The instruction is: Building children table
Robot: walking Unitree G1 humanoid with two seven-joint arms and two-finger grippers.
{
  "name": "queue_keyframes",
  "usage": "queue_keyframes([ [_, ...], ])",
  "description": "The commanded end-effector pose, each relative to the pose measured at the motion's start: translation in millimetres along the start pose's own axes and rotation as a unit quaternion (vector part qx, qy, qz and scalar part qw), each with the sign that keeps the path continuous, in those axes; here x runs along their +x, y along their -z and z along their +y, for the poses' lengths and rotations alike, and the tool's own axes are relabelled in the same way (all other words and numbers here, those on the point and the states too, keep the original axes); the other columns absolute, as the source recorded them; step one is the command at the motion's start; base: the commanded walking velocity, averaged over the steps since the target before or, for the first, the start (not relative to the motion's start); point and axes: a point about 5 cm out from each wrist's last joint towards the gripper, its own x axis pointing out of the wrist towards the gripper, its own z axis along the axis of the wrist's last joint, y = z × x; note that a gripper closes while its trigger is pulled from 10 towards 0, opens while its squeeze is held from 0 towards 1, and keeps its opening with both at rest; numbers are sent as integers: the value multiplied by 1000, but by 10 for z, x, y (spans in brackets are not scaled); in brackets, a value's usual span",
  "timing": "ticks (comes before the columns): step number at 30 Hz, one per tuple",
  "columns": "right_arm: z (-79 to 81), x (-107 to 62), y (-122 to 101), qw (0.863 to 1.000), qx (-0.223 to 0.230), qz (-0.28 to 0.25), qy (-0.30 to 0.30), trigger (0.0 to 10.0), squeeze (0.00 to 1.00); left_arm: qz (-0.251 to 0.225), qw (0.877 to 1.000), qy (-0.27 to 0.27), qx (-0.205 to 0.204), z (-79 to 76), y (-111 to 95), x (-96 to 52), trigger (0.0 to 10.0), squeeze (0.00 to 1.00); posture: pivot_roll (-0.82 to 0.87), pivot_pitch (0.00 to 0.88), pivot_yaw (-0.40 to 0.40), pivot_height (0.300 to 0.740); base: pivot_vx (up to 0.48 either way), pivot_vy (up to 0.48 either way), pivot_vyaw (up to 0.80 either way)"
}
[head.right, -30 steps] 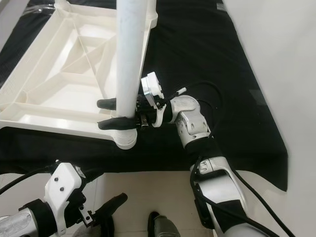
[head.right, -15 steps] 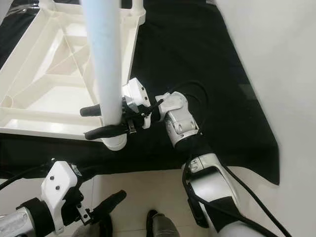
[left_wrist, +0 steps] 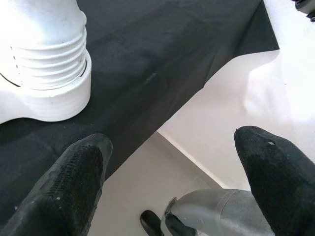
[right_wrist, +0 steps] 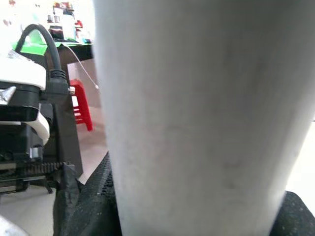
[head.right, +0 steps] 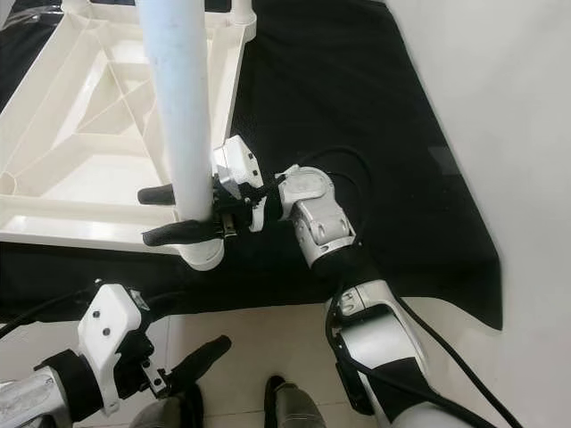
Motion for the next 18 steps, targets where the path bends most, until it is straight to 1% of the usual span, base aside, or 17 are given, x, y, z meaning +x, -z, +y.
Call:
queue_keyframes([
  [1, 252, -34, 549, 989, 73, 127, -20, 10000, 0, 10, 1000, 6, -4, -21, 39, -10, 10000, 0, 63, 375, -71, 740, 0, 0, 0],
  [4, 271, -30, 551, 988, 71, 133, -24, 10000, 0, 9, 1000, 6, -5, -22, 39, -6, 10000, 0, 62, 374, -71, 740, 0, 0, 0],
  [6, 282, -26, 547, 988, 78, 130, -26, 10000, 0, 9, 1000, 6, -6, -23, 38, -3, 10000, 0, 62, 374, -71, 740, 0, 0, 0],
  [7, 285, -22, 539, 988, 90, 122, -23, 10000, 0, 8, 1000, 7, -8, -24, 40, 2, 10000, 0, 57, 372, -70, 740, 0, 0, 0],
  [8, 285, -22, 539, 988, 90, 122, -23, 10000, 0, 8, 1000, 7, -8, -24, 40, 2, 10000, 0, 57, 372, -70, 740, 0, 0, 0],
  [9, 261, -23, 537, 988, 113, 109, -11, 10000, 0, 6, 1000, 10, -11, -25, 39, 5, 10000, 0, 57, 372, -70, 740, 0, 0, 0],
  [10, 206, -31, 544, 986, 136, 96, 14, 10000, 0, 3, 1000, 11, -17, -28, 40, 8, 10000, 0, 50, 367, -74, 740, 0, 0, 0],
  [11, 206, -31, 544, 986, 136, 96, 14, 10000, 0, 3, 1000, 11, -17, -28, 40, 8, 10000, 0, 50, 367, -74, 740, 0, 0, 0],
  [12, 143, -38, 553, 983, 160, 83, 44, 10000, 0, 1, 1000, 12, -22, -29, 39, 10, 10000, 0, 50, 367, -74, 740, 0, 0, 0],
  [13, 143, -38, 553, 983, 160, 83, 44, 10000, 0, 1, 1000, 12, -22, -29, 39, 10, 10000, 0, 50, 367, -74, 740, 0, 0, 0],
  [14, 103, -41, 559, 980, 174, 76, 62, 10000, 0, 0, 1000, 13, -24, -29, 39, 11, 10000, 0, 50, 367, -74, 740, 0, 0, 0],
  [15, 103, -41, 559, 980, 174, 76, 62, 10000, 0, 0, 1000, 13, -24, -29, 39, 11, 10000, 0, 50, 367, -74, 740, 0, 0, 0],
  [17, 10, -57, 590, 967, 221, 52, 113, 10000, 0, -4, 999, 12, -31, -39, 38, 10, 10000, 0, 50, 360, -82, 740, 0, 0, 0],
  [18, -8, -57, 608, 961, 240, 45, 127, 10000, 0, -5, 999, 11, -32, -43, 38, 9, 10000, 0, 51, 360, -82, 740, 0, 0, 0],
])
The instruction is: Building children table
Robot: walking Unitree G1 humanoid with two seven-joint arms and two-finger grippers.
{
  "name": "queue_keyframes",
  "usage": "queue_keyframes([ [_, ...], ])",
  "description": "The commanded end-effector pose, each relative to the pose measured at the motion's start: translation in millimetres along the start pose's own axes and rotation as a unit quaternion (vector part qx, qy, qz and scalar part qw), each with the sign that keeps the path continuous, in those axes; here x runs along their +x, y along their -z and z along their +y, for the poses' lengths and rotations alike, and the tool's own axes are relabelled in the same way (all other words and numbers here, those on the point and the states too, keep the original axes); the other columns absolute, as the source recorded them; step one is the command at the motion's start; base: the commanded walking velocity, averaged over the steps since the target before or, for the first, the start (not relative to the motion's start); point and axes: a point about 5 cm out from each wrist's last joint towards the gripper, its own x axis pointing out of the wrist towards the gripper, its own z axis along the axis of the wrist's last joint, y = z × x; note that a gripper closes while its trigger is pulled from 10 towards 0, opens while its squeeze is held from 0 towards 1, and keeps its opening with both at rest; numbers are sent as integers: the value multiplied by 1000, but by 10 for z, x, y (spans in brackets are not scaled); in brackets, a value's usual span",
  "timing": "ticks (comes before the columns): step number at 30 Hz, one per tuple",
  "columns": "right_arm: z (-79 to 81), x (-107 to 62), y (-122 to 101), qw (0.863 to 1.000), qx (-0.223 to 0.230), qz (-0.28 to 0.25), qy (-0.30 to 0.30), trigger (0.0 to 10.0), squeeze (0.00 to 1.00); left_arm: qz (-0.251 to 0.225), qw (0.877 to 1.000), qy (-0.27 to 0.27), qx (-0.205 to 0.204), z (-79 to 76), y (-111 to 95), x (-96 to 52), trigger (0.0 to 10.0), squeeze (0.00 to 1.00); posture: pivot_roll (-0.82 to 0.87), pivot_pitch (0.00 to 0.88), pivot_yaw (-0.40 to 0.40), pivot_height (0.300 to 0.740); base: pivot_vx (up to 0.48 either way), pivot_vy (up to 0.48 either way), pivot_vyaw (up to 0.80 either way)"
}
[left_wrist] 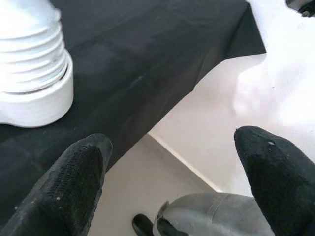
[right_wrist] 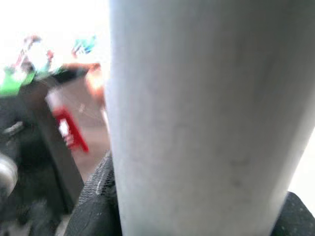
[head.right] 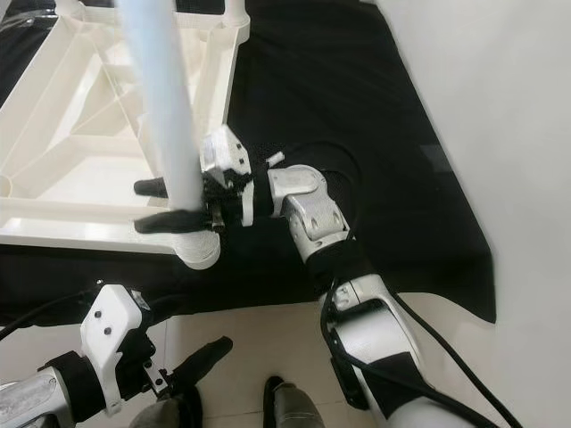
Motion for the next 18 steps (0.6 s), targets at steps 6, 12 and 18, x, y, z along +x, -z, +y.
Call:
queue_keyframes([
  [6, -1, -133, 562, 985, 146, 47, 79, 10000, 0, -2, 1000, 6, -17, -43, 23, -12, 10000, 0, 50, 358, -83, 740, 0, 0, 0],
  [12, 13, -160, 555, 992, 83, 38, 89, 10000, 0, -3, 1000, 8, -19, -46, 16, -10, 10000, 0, 52, 364, -82, 740, 0, 0, 0],
  [18, 39, -162, 522, 995, 1, 42, 91, 10000, 0, -3, 1000, 8, -18, -46, 14, -13, 10000, 0, 53, 366, -81, 740, 0, 0, 0],
])
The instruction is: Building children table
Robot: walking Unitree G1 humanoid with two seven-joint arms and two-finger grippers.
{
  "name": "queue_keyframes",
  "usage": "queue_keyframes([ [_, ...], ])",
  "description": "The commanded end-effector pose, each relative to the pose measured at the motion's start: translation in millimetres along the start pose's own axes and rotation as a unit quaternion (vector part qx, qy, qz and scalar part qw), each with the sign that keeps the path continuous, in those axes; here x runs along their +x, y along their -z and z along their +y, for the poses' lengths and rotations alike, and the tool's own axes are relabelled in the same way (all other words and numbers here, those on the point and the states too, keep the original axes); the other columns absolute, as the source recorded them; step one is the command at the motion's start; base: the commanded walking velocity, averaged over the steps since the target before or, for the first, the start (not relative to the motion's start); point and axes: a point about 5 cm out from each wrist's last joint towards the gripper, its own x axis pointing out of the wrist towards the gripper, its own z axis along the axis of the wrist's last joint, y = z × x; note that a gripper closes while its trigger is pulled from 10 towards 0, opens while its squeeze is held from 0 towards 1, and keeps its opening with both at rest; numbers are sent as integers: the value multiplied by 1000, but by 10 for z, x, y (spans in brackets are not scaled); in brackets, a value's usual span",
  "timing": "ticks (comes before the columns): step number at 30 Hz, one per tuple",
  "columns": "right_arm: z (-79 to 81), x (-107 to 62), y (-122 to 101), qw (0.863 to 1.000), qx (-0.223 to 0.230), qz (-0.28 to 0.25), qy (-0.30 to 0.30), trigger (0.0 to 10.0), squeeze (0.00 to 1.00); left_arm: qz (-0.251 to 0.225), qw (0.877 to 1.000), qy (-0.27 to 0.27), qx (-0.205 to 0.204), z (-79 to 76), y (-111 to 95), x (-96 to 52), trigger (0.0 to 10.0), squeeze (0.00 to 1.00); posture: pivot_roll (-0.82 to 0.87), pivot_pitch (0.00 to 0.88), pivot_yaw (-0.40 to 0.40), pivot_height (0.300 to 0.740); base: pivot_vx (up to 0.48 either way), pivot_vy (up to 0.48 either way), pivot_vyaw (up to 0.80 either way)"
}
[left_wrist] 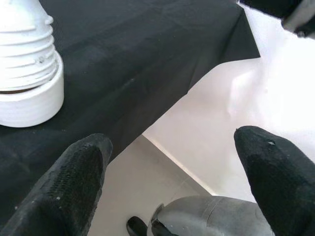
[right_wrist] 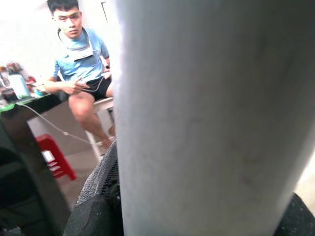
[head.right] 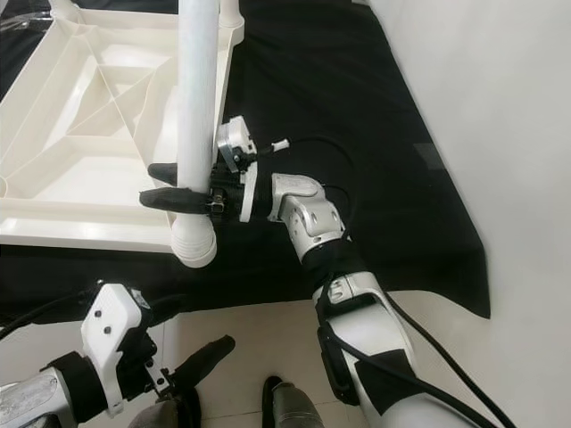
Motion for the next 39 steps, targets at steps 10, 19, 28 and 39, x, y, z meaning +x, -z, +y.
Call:
queue_keyframes([
  [10, 176, -196, 576, 974, -82, 212, -3, 10000, 0, 2, 1000, 10, -3, -17, 10, -9, 10000, 0, 49, 369, -78, 740, 0, 0, 0],
  [19, 158, -234, 621, 966, -69, 250, -9, 10000, 0, 0, 1000, 8, -4, -15, 5, -5, 10000, 0, 45, 369, -82, 740, 0, 0, 0],
  [28, -28, -200, 568, 970, 42, 222, 89, 10000, 0, -3, 1000, 9, -5, -16, -2, 4, 10000, 0, 42, 372, -89, 740, 0, 0, 0],
  [39, -140, -273, 685, 947, 126, 210, 207, 10000, 0, -4, 1000, 8, -5, -17, -7, -2, 10000, 0, 42, 377, -89, 740, 0, 0, 0],
])
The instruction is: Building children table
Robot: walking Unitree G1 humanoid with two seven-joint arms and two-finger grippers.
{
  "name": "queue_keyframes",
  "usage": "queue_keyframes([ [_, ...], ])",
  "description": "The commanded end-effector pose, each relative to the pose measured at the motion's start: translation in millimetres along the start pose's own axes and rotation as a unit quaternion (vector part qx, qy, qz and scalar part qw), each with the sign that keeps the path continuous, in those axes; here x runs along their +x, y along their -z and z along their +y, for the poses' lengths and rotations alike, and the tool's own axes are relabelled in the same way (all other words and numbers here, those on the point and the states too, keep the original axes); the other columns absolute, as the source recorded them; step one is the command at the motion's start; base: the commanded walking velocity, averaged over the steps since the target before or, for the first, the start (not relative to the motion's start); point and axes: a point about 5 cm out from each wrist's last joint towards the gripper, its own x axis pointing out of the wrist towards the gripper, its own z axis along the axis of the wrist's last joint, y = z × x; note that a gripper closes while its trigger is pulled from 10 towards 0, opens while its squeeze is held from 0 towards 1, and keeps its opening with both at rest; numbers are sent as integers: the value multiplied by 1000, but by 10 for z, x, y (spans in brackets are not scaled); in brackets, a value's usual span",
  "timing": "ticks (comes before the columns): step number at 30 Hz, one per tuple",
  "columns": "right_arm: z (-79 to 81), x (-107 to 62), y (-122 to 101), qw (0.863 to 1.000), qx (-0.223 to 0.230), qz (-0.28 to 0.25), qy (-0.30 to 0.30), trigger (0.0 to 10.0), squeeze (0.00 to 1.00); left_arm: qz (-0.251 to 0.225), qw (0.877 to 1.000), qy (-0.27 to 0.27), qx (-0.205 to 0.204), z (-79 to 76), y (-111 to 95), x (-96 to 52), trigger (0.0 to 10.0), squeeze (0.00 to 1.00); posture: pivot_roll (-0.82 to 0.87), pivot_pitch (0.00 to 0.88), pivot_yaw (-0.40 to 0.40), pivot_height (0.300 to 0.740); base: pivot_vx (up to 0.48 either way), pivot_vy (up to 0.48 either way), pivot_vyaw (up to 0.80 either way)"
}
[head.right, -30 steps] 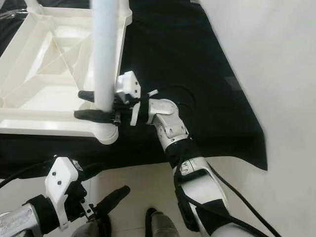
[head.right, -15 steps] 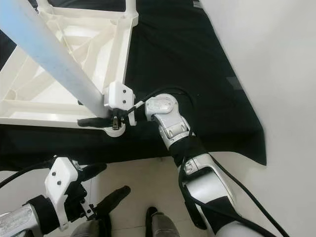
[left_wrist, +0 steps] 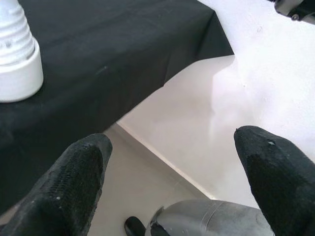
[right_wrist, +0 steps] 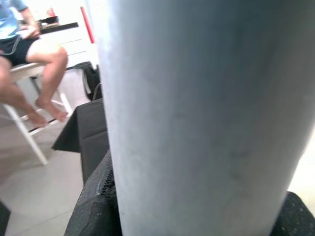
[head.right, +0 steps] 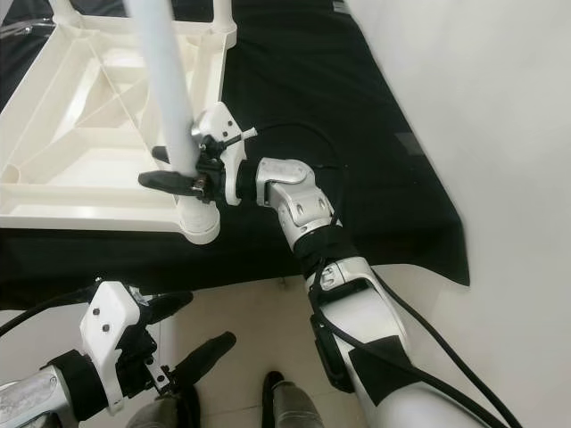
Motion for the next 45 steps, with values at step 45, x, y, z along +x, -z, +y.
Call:
queue_keyframes([
  [45, 31, -274, 752, 992, 59, 112, 5, 10000, 0, 13, 1000, 15, -8, -57, 29, -41, 10000, 0, 52, 374, -84, 740, 0, 0, 0],
])
